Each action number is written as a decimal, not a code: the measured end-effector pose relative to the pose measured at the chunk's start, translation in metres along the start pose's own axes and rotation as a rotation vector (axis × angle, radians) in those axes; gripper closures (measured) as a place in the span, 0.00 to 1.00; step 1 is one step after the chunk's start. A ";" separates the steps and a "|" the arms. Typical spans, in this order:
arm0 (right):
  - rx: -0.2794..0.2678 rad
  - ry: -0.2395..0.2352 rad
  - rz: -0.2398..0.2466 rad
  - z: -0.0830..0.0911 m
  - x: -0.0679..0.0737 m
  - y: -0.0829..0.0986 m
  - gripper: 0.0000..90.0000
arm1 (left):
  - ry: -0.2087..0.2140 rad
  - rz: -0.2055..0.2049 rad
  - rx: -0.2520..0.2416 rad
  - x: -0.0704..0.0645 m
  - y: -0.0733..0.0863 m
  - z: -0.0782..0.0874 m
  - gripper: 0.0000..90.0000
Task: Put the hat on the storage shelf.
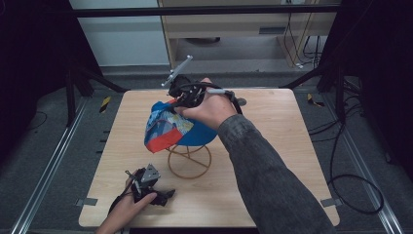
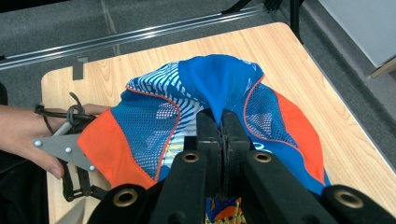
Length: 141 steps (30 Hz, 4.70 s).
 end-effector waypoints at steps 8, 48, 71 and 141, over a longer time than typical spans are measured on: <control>0.006 -0.008 0.003 -0.002 0.001 0.001 0.95 | 0.000 0.000 0.000 0.000 0.000 0.000 0.00; -0.037 0.064 -0.056 0.010 0.008 0.012 0.11 | 0.002 -0.002 0.001 0.000 0.000 0.000 0.00; -0.098 0.131 -0.065 0.037 0.011 0.038 0.06 | 0.000 -0.002 -0.002 0.000 0.000 0.000 0.00; -0.092 0.327 -0.337 0.093 0.004 0.235 0.13 | 0.000 -0.001 0.001 0.000 0.001 0.000 0.00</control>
Point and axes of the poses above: each handheld gripper's, and its own axes: z roughly backward along the jaws, y roughly out of its underside, x roughly to its left, the point moved 3 cm from there along -z, roughly forward along the jaws, and after that the axes turned 7 degrees about z, right-handed, at the moved point
